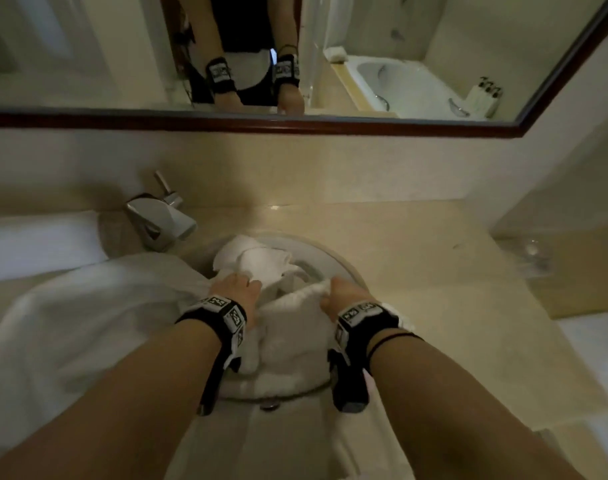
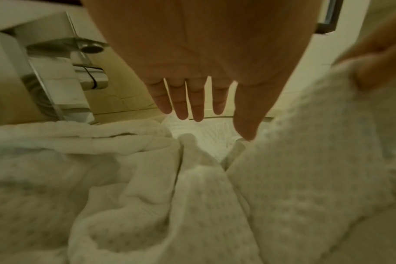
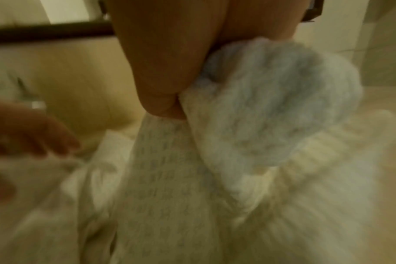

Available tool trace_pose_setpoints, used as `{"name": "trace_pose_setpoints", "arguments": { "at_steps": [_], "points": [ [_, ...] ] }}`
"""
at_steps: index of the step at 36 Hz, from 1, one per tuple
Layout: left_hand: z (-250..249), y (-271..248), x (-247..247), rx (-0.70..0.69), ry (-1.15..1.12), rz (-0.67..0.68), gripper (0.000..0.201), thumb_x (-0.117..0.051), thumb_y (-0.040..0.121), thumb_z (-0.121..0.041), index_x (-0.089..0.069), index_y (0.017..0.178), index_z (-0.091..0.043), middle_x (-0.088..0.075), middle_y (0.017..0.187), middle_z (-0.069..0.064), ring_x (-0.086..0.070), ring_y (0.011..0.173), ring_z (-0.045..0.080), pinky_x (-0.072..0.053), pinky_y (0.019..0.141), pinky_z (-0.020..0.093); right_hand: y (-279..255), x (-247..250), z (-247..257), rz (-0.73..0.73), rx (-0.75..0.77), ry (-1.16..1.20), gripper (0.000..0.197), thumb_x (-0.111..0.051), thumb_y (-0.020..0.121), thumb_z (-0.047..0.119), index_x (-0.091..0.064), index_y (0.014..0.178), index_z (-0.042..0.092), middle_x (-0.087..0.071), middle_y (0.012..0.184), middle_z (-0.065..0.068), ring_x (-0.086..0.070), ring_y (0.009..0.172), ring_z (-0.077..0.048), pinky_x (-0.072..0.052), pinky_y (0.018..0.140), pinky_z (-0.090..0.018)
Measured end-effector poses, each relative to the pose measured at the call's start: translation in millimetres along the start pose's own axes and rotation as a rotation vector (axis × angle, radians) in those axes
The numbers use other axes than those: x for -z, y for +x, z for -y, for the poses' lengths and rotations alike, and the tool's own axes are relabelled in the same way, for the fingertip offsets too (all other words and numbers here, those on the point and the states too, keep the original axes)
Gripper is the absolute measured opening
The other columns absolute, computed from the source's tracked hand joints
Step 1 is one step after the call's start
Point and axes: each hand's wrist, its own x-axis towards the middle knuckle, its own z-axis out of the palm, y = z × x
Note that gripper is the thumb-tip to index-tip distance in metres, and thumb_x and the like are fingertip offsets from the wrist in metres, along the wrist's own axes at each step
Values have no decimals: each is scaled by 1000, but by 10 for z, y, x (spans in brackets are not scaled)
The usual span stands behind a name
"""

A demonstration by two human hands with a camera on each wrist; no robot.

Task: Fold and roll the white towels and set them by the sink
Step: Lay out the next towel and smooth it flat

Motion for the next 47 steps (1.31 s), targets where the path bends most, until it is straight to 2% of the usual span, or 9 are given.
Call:
{"name": "trace_pose_setpoints", "arguments": {
  "at_steps": [7, 14, 19, 23, 27, 33, 38, 42, 47],
  "points": [
    [-351, -219, 431, 200, -219, -23, 97, -61, 78, -60, -5, 149, -25, -26, 152, 3, -32, 137, 27, -30, 110, 38, -294, 676, 188, -237, 394, -67, 41, -44, 94, 27, -39, 133, 13, -51, 127, -15, -55, 110, -34, -43, 80, -34],
    [-494, -414, 920, 198, -516, -181, 75, -71, 80, -37, -34, 142, -16, -45, 140, 8, -46, 125, 27, -39, 102, 35, -683, 1116, 122, -446, 618, 133, 43, -49, 93, 23, -40, 135, 16, -49, 130, -12, -50, 116, -33, -41, 93, -38],
    [-746, -628, 1309, 171, -645, -346, 47, -43, 99, -22, -35, 142, -4, -38, 146, 17, -39, 131, 31, -29, 101, 30, -949, 1454, 56, -653, 792, 392, 40, -51, 93, 18, -47, 131, 11, -51, 128, -12, -46, 119, -27, -36, 91, -30],
    [-750, -916, 1875, 185, -496, -448, 38, -44, 98, -21, -44, 135, -8, -47, 138, 15, -46, 125, 31, -36, 99, 35, -1106, 1539, -198, -835, 647, 635, 57, -55, 92, 22, -31, 143, 9, -41, 139, -15, -38, 128, -28, -27, 101, -24],
    [-918, -1233, 2299, 103, -433, -552, 36, -57, 90, -11, -47, 124, -5, -54, 128, 12, -53, 116, 33, -43, 93, 39, -1218, 1325, -562, -571, 392, 611, 106, -71, 79, 32, 8, 150, 26, -20, 150, -10, -31, 135, -29, -30, 107, -36],
    [-1267, -1525, 2338, -44, -512, -612, 24, -47, 92, -6, -53, 115, -1, -57, 120, 18, -58, 107, 35, -49, 91, 41, -1378, 1060, -819, -561, 358, 701, 125, -83, 64, 33, 7, 150, 25, -23, 151, -9, -31, 137, -28, -31, 111, -47],
    [-1601, -1798, 2347, -144, -582, -611, 25, -41, 94, -9, -54, 114, 0, -59, 116, 20, -60, 102, 36, -49, 91, 46, -1660, 1009, -1092, -536, 385, 752, 142, -89, 53, 38, 16, 148, 29, -15, 155, -2, -24, 141, -22, -28, 114, -44],
    [-1911, -1926, 2446, -210, -575, -667, 27, -35, 97, -15, -54, 113, -5, -60, 114, 20, -60, 99, 36, -48, 90, 43, -1907, 1081, -1361, -564, 415, 891, 135, -88, 59, 29, 13, 149, 26, -19, 154, -1, -27, 139, -20, -29, 113, -41],
    [-2326, -2001, 2600, -297, -625, -707, 31, -34, 96, -12, -54, 121, -12, -61, 115, 15, -62, 95, 33, -52, 83, 40, -2218, 1378, -1798, -672, 351, 858, 78, -67, 85, 33, -18, 143, 14, -47, 135, -7, -49, 121, -25, -41, 96, -32]
  ]
}}
